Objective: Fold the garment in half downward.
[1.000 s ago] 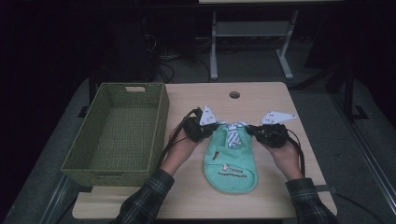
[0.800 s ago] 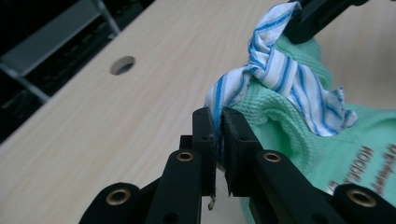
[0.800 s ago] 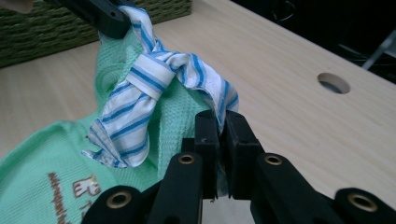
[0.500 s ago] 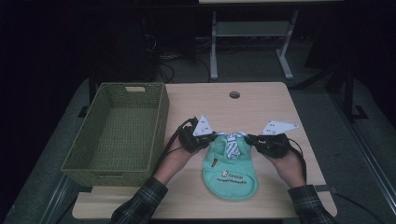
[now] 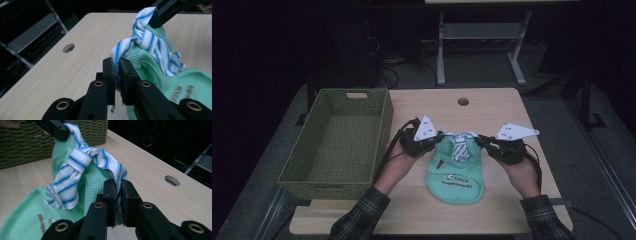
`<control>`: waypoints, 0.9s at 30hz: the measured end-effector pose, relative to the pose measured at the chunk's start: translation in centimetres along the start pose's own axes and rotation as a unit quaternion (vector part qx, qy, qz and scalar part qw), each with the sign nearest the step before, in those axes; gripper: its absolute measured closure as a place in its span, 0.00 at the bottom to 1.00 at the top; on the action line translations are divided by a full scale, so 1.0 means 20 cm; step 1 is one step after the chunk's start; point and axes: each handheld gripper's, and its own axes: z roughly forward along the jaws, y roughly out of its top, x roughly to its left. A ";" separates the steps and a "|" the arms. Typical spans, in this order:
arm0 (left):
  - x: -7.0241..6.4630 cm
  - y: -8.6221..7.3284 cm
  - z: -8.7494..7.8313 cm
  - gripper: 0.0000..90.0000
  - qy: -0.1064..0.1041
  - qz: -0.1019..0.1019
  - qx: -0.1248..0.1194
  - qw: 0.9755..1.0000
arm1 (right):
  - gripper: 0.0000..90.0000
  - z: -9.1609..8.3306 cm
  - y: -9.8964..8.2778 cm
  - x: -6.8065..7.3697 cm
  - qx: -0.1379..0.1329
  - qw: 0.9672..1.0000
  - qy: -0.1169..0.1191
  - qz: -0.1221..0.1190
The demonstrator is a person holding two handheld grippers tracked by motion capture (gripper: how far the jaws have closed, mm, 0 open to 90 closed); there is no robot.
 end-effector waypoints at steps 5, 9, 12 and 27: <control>-0.04 -0.07 0.02 0.91 -0.013 0.000 0.015 1.000 | 0.91 0.01 -0.06 0.05 0.016 1.000 0.006 -0.004; -0.08 -0.11 0.02 0.89 -0.021 -0.002 0.024 0.999 | 0.88 0.01 -0.09 0.09 0.026 1.000 0.013 -0.004; -0.10 -0.13 0.01 0.88 -0.030 -0.008 0.028 0.999 | 0.86 0.00 -0.11 0.11 0.031 0.999 0.019 -0.005; -0.17 -0.21 0.00 0.84 -0.077 -0.035 0.038 0.996 | 0.83 0.00 -0.22 0.16 0.058 0.997 0.048 0.012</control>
